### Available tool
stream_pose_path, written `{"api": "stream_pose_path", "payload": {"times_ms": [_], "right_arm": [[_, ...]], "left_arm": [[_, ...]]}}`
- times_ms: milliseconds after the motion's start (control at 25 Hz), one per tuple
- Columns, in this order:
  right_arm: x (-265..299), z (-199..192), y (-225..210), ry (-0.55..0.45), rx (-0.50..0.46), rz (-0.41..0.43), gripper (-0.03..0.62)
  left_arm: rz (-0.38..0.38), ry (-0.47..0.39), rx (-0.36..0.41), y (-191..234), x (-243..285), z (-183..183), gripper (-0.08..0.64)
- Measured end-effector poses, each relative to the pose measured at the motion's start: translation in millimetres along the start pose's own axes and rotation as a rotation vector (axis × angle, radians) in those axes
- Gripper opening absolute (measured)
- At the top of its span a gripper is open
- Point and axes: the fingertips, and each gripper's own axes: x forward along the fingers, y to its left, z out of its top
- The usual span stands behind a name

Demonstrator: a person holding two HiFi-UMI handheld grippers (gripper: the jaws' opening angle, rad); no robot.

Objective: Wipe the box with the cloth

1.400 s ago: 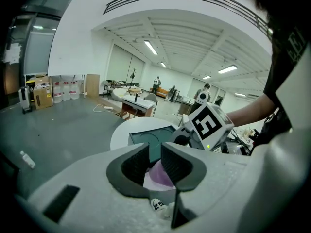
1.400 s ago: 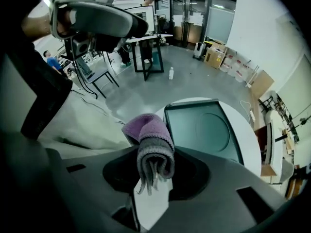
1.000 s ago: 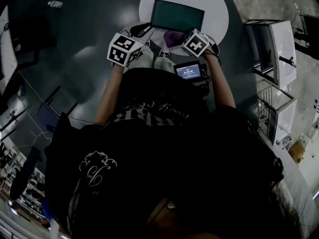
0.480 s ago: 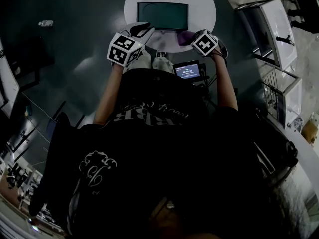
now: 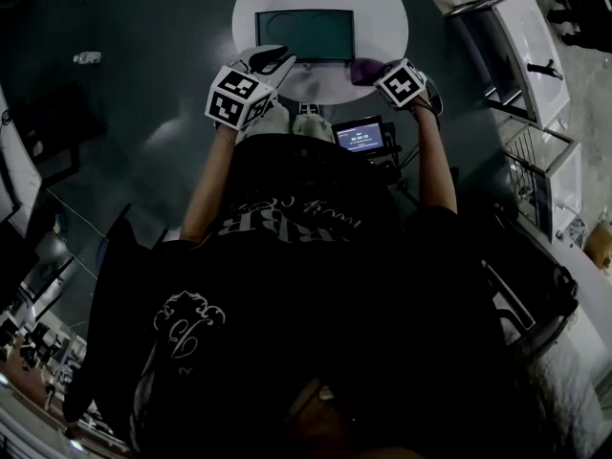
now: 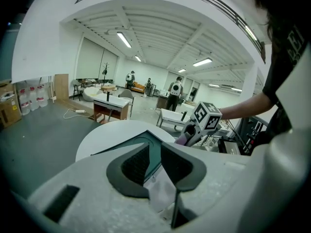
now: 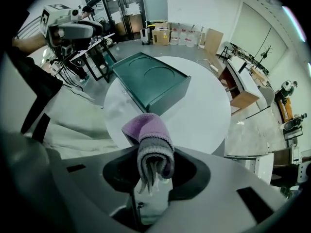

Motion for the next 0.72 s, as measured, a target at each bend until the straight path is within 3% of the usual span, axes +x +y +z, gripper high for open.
{"api": "stream_pose_path", "payload": {"times_ms": [440,600,720], "right_arm": [[9.9,30.1,-26.6,0.035,-0.036,0.008,0.123],[6.6,54.3,-52.0,0.038,-0.112,-0.044,0.123],[15.7,59.4,-57.5,0.054,-0.074,-0.001,0.123]], "left_arm": [[0.06,-0.016,-0.035,25.1,-18.7,-5.6,0.074],[0.091,-0.027,-0.058,36.2,-27.0,-7.1,0.074],[0.111,-0.035,-0.071,45.2,-31.1,-7.7,0.074]]}}
